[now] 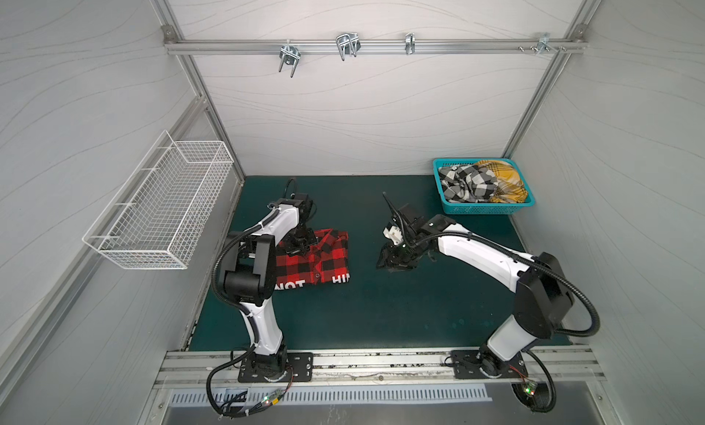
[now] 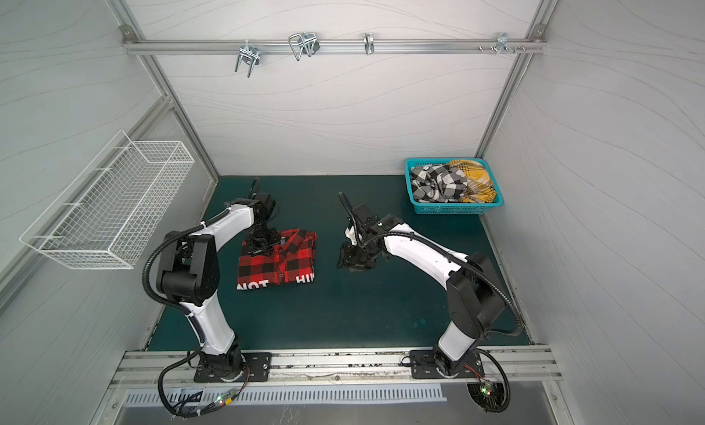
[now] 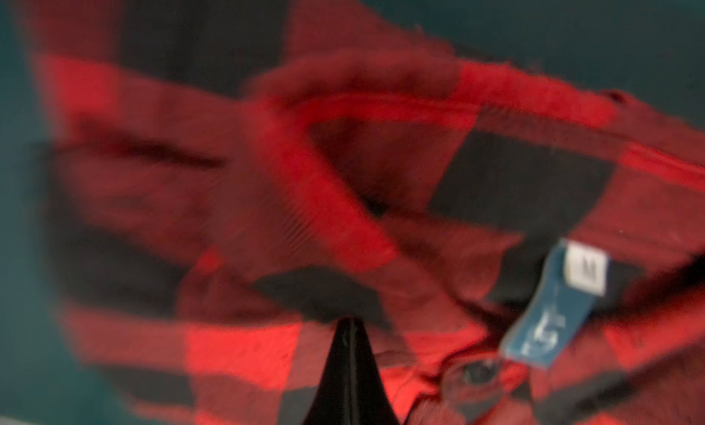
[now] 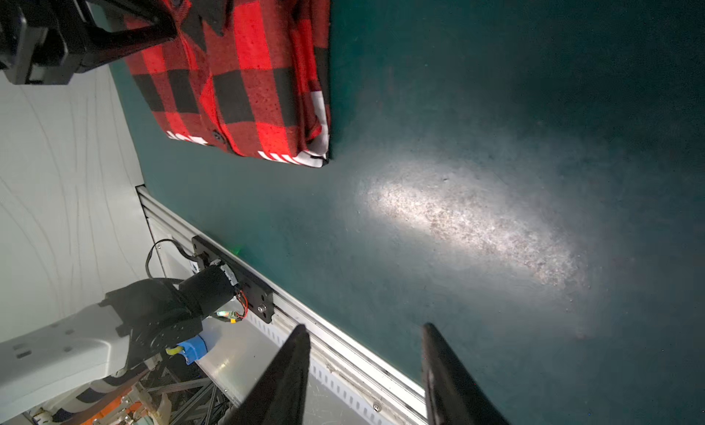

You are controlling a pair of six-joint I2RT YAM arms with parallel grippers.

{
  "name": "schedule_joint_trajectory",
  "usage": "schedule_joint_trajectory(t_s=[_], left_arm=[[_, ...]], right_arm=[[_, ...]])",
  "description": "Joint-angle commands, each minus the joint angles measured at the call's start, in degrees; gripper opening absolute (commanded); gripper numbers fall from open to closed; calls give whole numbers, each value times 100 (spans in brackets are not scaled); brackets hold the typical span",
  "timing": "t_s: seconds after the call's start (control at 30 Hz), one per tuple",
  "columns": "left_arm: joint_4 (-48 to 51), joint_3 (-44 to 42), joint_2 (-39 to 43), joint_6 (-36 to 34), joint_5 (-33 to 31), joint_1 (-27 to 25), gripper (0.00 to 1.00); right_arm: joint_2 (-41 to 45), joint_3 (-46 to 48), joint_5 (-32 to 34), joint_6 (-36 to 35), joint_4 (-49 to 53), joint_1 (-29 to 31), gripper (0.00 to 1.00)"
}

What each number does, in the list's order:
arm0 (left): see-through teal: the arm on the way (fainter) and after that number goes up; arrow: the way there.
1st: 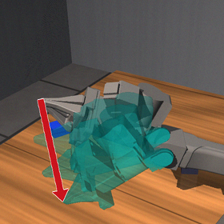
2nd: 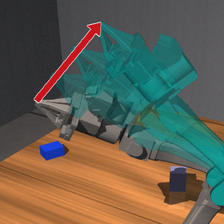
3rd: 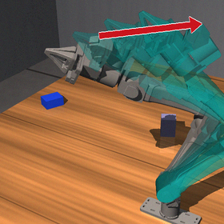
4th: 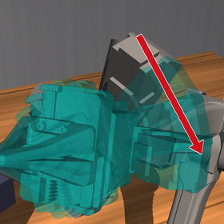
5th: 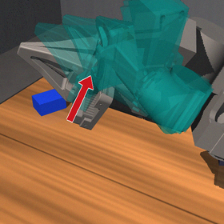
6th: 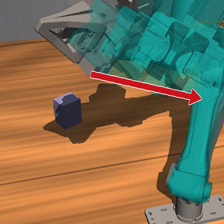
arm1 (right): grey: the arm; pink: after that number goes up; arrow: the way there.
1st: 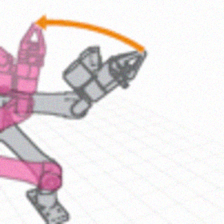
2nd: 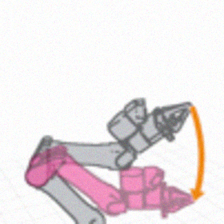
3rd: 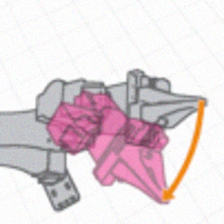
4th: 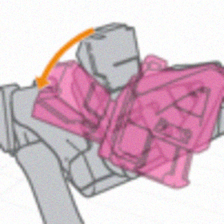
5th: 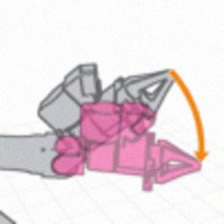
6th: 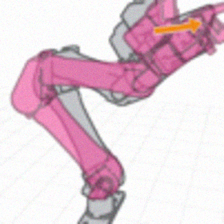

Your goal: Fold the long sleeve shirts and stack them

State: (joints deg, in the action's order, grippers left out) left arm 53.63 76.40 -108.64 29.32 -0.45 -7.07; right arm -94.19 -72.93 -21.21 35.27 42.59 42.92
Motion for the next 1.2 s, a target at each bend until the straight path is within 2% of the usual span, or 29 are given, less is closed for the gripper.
schedule_joint_trajectory(t_s=[0.0,0.2,0.37,0.43,0.47,0.5,0.53,0.6,0.63,0.7,0.73,0.93,1.17], left_arm=[[-474,140,-166,-5,494,-107,0],[-741,-46,-180,332,889,-767,0],[-940,-233,335,876,1407,-1626,0],[-950,-201,589,1110,1631,-1812,0],[-970,-188,755,1244,1737,-1824,10],[-988,-166,916,1353,1802,-1805,20],[-913,-96,1026,1360,1776,-1761,25],[-551,198,1155,1211,1606,-1587,26],[-444,265,1189,1145,1605,-1481,21],[-379,188,1264,1052,1724,-1209,5],[-402,62,1294,1018,1820,-1113,1],[-690,-644,1240,832,2170,-752,0],[-1153,-555,212,660,2246,-393,0]], right_arm=[[-25,-174,164,30,251,-14,48],[274,-19,235,24,558,-259,48],[625,168,273,11,736,-589,48],[709,267,187,43,634,-685,48],[688,272,142,49,615,-722,48],[635,251,117,59,610,-733,48],[581,212,118,48,616,-733,47],[399,89,29,46,555,-733,44],[328,37,-10,48,471,-733,42],[115,-104,-71,74,244,-740,36],[-15,-184,-85,72,166,-741,33],[-1130,-812,-235,-136,-120,-836,22],[-1970,-612,-376,-143,-623,-1190,18]])
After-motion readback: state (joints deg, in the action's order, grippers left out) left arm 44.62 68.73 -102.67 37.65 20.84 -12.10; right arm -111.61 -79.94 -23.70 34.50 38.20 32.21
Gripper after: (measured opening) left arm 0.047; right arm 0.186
